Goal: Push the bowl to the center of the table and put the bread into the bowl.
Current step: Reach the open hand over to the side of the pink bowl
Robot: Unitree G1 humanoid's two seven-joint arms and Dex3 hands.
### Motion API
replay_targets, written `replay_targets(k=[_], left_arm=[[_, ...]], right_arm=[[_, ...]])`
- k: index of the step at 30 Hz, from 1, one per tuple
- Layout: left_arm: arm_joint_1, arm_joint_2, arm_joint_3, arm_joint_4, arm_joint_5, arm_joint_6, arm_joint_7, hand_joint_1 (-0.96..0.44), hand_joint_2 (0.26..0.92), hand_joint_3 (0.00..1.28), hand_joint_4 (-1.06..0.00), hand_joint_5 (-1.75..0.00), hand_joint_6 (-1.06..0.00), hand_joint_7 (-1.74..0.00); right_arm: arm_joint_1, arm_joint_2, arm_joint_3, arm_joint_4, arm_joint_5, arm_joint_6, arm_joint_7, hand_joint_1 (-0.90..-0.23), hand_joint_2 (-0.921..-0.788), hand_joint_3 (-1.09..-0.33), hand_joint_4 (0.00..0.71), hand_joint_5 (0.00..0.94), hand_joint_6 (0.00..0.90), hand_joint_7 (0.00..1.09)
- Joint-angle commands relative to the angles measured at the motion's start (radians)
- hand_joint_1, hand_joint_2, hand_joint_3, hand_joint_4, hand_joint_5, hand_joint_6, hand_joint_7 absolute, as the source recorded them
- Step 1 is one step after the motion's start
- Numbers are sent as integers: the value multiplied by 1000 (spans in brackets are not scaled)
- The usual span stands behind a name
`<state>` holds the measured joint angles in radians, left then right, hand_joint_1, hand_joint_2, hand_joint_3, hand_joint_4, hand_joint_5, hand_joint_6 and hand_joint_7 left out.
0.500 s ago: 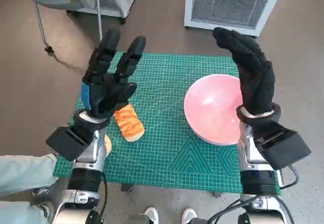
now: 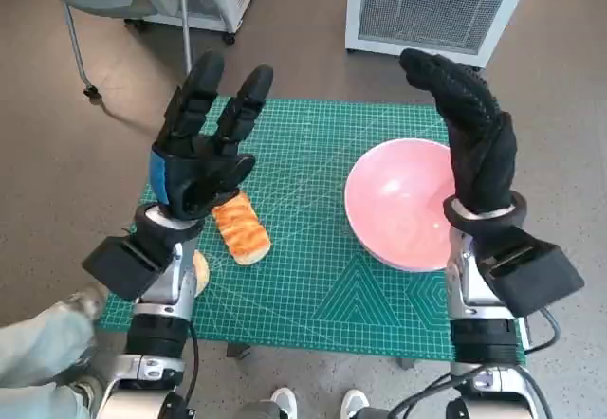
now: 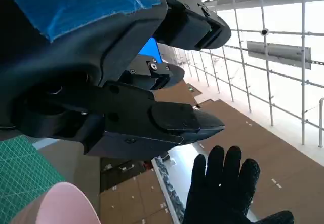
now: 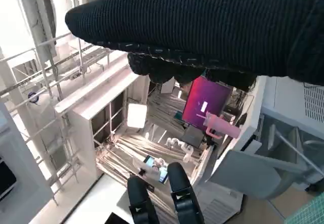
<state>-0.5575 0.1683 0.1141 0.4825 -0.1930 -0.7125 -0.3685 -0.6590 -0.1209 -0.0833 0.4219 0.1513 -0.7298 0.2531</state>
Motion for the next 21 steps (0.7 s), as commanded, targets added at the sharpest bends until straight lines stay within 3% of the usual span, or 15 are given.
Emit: replay_targets(k=[1, 7, 11, 13, 16, 19, 21], left_arm=[[2, 12, 5, -16, 7, -1, 6, -119, 921, 170, -435, -2, -468, -1], [7, 8, 1, -21, 15, -4, 14, -119, 921, 170, -435, -2, -468, -1], [12, 6, -1, -23, 15, -6, 16, -119, 921, 169, -436, -2, -469, -2], [15, 4, -1, -24, 15, -7, 17, -119, 921, 169, -436, -2, -470, -2], [20, 4, 0, -23, 12, -10, 16, -118, 921, 167, -436, -2, -470, -2], [25, 5, 0, -26, 12, -10, 17, -117, 921, 167, -437, -2, -471, -2], [28, 5, 1, -28, 11, -9, 19, -115, 921, 168, -435, -1, -470, -2]], right_arm=[[25, 0, -3, -2, -9, 16, -9, -654, -921, -823, 166, 1, -1, 552], [40, -17, -23, -3, 2, 9, -9, -656, -921, -826, 167, 2, -1, 554], [55, -47, -68, 68, 7, -39, -10, -663, -921, -812, 176, 6, -1, 570], [59, -62, -91, 121, -12, -73, -32, -666, -921, -807, 181, 8, -1, 576], [60, -94, -132, 240, -77, -123, -120, -668, -921, -805, 188, 11, -1, 574], [57, -117, -157, 338, -123, -147, -198, -663, -921, -808, 191, 12, -1, 565], [54, -137, -170, 417, -146, -147, -250, -617, -921, -831, 160, 10, 1, 496]])
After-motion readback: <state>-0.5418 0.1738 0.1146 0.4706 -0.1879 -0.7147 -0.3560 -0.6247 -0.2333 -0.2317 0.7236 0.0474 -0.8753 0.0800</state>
